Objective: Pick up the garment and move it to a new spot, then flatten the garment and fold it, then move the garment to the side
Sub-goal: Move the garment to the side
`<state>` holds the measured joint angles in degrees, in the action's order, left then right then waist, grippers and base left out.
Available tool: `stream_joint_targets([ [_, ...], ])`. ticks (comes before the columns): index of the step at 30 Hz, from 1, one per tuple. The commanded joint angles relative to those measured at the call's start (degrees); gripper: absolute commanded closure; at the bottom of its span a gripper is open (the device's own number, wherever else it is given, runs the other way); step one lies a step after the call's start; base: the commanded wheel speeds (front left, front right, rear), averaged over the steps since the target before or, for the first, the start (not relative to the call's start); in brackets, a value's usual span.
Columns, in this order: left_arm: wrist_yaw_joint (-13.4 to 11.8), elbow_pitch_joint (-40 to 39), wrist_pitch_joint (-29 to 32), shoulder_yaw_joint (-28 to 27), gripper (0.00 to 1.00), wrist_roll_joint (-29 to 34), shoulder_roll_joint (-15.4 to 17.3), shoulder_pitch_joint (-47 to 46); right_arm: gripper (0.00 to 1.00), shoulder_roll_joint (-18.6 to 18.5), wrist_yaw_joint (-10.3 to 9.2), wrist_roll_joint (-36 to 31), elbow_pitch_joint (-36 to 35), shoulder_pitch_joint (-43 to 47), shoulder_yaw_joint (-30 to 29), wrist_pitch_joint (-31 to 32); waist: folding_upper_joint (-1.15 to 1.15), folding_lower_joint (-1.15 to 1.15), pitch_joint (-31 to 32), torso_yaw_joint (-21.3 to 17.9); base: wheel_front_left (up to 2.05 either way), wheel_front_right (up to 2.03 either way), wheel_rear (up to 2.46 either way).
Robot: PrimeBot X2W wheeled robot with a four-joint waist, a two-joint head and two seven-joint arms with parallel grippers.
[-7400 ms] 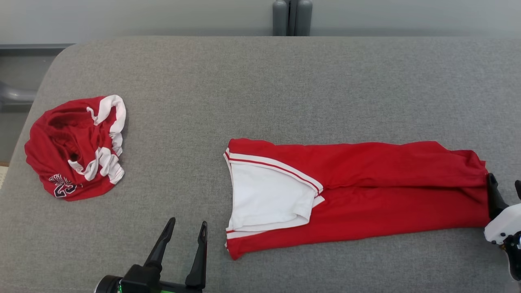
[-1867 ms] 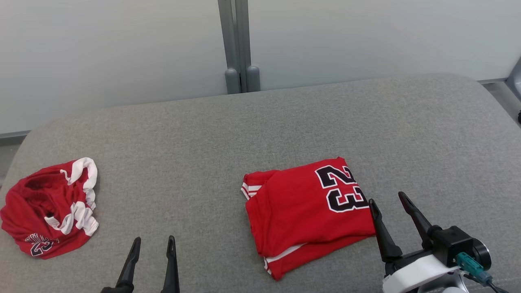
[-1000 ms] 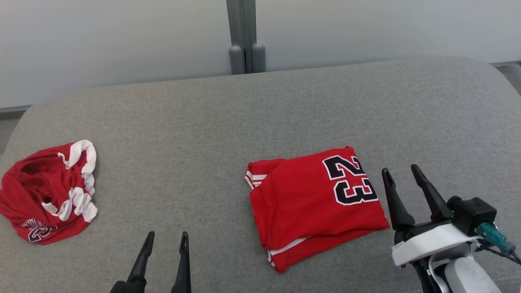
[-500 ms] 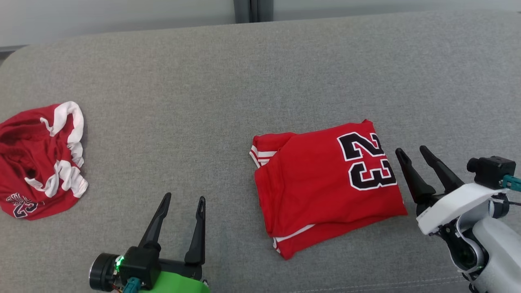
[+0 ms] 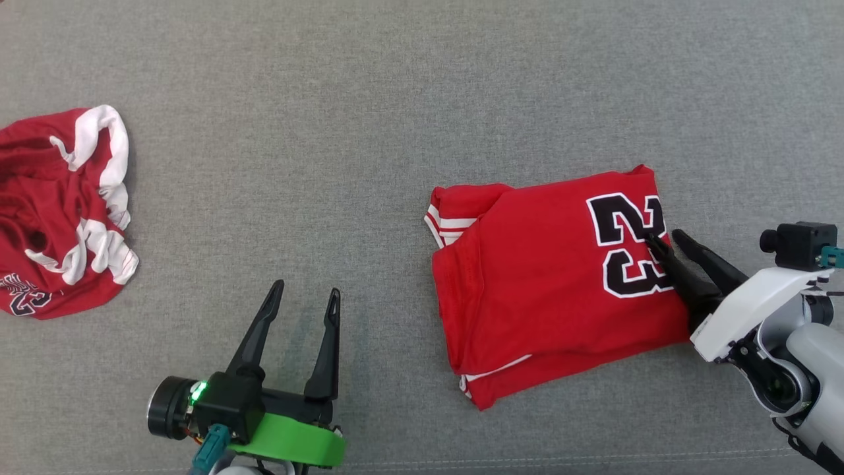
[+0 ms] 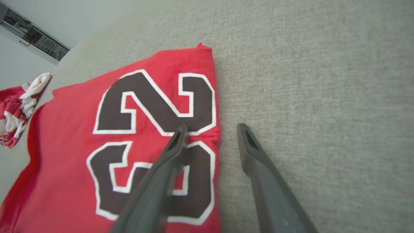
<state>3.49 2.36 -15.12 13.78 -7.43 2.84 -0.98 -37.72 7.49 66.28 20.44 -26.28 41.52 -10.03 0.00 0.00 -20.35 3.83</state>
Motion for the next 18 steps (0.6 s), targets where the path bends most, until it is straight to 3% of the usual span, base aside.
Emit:
stream_joint_targets([
  [1, -0.1, -0.4, 0.0, 0.1, 0.00, -0.4, 0.1, -1.3, 1.00, -0.6, 0.01, 0.9, -0.4, -1.1, 0.9, 0.3, 0.00, 0.00, -1.6, 0.3, 0.00, 0.00, 0.00],
  [11, 0.2, -4.3, 0.0, 0.0, 0.00, 2.2, 0.1, -4.5, 1.00, -6.2, -0.03, -0.7, 0.2, -9.8, 2.1, -3.9, 0.00, 0.00, -6.9, -2.5, 0.00, 0.00, 0.00],
  [18, 1.3, -7.9, 0.0, -0.8, 0.00, 4.8, 0.5, -7.8, 1.00, -11.9, -0.03, -2.3, 3.2, -15.7, -2.2, -5.0, 0.00, 0.00, -12.9, -4.8, 0.00, 0.00, 0.00],
])
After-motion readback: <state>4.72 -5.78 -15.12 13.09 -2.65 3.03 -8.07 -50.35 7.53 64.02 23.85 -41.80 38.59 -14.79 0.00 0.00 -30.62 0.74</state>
